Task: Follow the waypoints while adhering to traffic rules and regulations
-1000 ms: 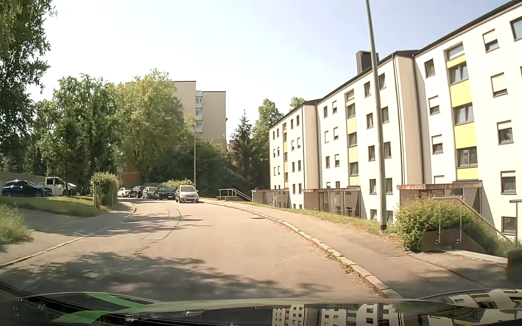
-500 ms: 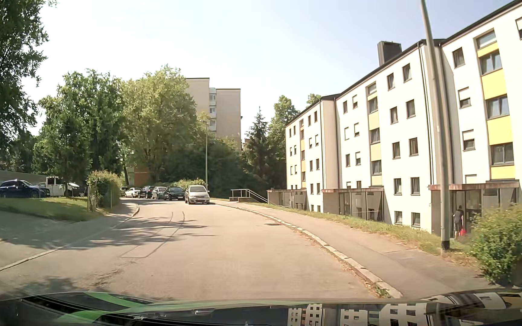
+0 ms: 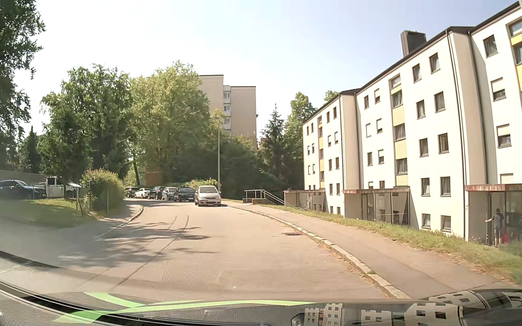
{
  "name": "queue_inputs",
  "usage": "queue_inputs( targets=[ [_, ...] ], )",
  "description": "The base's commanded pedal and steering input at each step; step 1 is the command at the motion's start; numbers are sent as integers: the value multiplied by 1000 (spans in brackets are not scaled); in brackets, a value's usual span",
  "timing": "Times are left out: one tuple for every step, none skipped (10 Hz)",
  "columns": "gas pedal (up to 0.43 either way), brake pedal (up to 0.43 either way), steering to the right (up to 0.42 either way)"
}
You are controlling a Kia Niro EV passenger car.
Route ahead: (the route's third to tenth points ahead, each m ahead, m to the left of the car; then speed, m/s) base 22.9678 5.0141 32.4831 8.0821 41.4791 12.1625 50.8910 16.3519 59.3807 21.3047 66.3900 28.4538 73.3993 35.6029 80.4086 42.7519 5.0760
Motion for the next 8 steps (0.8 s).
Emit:
queue_inputs(
  targets=[
    [98, 0, -82],
    [98, 0, -82],
    [98, 0, -82],
    [98, 0, -82],
    [98, 0, -82],
    [98, 0, -82],
    [98, 0, -82],
    [98, 0, -82]
  ],
)
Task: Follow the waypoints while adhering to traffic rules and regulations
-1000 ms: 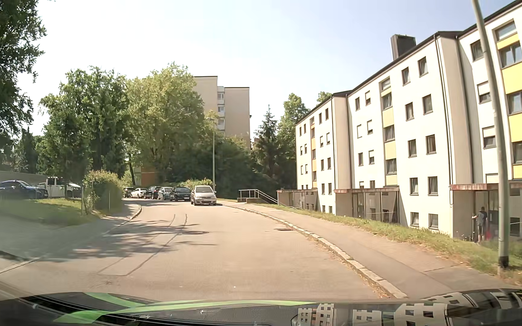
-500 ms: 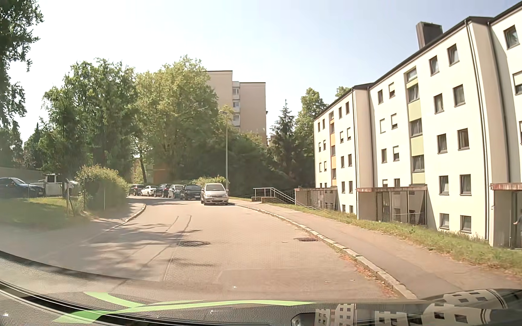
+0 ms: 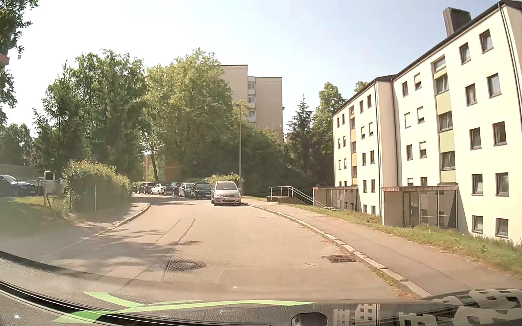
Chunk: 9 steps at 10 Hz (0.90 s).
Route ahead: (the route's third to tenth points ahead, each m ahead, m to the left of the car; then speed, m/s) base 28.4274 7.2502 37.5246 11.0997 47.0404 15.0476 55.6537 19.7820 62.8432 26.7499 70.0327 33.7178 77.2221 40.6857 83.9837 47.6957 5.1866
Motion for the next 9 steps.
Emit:
queue_inputs(
  targets=[
    [98, 0, -82],
    [98, 0, -82],
    [98, 0, -82],
    [98, 0, -82],
    [98, 0, -82],
    [87, 0, -83],
    [87, 0, -88],
    [87, 0, -91],
    [87, 0, -93]
  ],
)
